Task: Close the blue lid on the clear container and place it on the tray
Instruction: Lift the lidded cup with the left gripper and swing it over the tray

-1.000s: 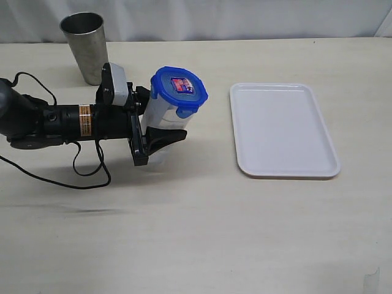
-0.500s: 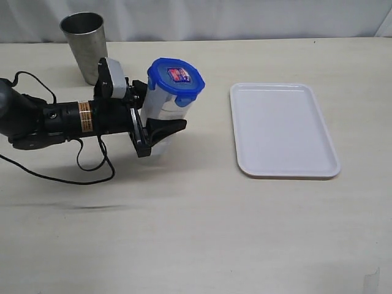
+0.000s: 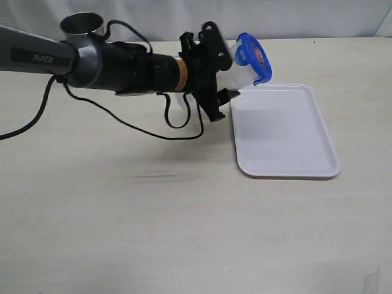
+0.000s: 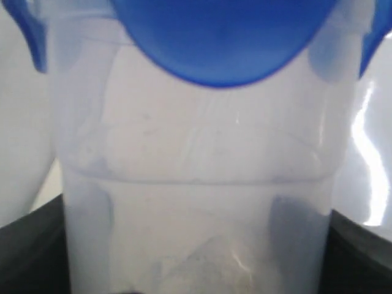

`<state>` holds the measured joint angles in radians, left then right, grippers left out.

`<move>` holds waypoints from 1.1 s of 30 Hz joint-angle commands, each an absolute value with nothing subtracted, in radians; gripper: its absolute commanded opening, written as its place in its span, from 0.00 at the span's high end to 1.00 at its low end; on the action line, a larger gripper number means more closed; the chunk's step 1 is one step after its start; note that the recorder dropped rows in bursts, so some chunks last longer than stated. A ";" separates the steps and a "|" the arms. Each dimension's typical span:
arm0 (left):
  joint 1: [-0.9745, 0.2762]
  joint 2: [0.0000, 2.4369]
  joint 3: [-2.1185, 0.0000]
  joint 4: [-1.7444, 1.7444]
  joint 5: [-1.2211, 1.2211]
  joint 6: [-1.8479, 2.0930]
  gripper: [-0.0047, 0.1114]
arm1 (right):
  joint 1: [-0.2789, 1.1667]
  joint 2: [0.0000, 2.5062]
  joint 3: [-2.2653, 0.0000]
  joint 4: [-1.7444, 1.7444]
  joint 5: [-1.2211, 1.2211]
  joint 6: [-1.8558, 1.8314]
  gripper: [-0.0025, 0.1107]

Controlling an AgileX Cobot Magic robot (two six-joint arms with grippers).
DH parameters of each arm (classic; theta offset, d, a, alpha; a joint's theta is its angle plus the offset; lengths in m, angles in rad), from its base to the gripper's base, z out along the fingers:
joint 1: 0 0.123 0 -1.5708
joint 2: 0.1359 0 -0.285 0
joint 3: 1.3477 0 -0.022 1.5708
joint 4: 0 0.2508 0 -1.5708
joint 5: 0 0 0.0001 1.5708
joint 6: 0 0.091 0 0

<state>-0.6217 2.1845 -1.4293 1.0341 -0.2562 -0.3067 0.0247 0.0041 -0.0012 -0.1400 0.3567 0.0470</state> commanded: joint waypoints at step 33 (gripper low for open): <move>-0.966 2.292 -1.642 1.744 0.676 0.523 0.96 | 0.018 0.000 0.000 -0.135 0.350 0.051 0.86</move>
